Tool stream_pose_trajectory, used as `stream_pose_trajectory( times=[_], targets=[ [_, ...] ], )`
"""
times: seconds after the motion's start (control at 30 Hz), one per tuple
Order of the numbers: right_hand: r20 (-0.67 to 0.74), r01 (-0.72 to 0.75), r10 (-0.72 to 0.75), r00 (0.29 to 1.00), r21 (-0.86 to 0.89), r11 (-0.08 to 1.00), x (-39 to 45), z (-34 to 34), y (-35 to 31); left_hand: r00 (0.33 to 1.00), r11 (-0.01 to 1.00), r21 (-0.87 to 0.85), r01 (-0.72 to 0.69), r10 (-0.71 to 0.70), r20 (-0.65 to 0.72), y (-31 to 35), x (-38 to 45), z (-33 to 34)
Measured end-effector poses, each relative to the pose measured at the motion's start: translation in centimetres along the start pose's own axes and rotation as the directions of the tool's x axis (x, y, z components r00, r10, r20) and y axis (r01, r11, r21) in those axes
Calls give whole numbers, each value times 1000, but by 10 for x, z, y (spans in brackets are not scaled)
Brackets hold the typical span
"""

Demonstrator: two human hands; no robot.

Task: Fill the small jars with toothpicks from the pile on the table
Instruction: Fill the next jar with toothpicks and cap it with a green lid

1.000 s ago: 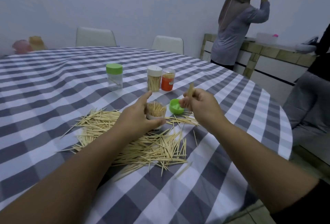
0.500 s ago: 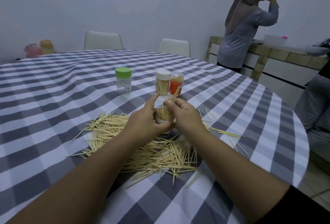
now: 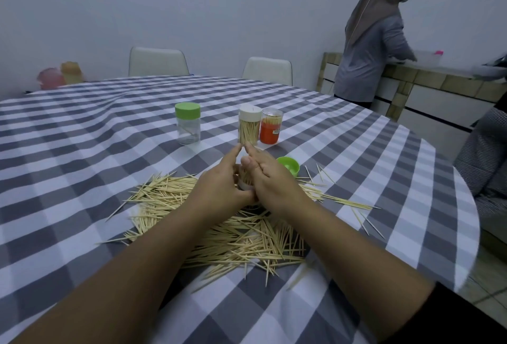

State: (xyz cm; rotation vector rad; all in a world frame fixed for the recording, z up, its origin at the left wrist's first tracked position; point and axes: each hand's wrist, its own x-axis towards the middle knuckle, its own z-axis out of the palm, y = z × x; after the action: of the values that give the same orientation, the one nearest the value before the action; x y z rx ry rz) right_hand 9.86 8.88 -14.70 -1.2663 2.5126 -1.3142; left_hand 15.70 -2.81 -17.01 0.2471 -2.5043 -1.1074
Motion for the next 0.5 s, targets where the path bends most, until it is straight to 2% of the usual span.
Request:
stream_pose_trajectory(
  times=[0.07, 0.17, 0.23, 0.37, 0.5],
  targets=[
    [6, 5, -5, 1000, 38, 999, -1, -2, -1, 1000, 1000, -7, -2, 2, 5, 0, 1, 0],
    [13, -32, 30, 999, 252, 967, -7, -11, 0, 1000, 1000, -1, -27, 27, 4, 0, 0, -1],
    [16, -85, 84, 996, 301, 950, -13, -21, 2, 999, 999, 15, -35, 35, -5, 1, -1, -1],
    [-82, -166, 184, 980, 186, 968, -21, -42, 18, 998, 997, 52, -63, 63, -6, 4, -3, 0],
    [-174, -304, 314, 933, 80, 949, -27, -68, 38, 997, 993, 96, -71, 70, 18, 5, -4, -2]
  ],
)
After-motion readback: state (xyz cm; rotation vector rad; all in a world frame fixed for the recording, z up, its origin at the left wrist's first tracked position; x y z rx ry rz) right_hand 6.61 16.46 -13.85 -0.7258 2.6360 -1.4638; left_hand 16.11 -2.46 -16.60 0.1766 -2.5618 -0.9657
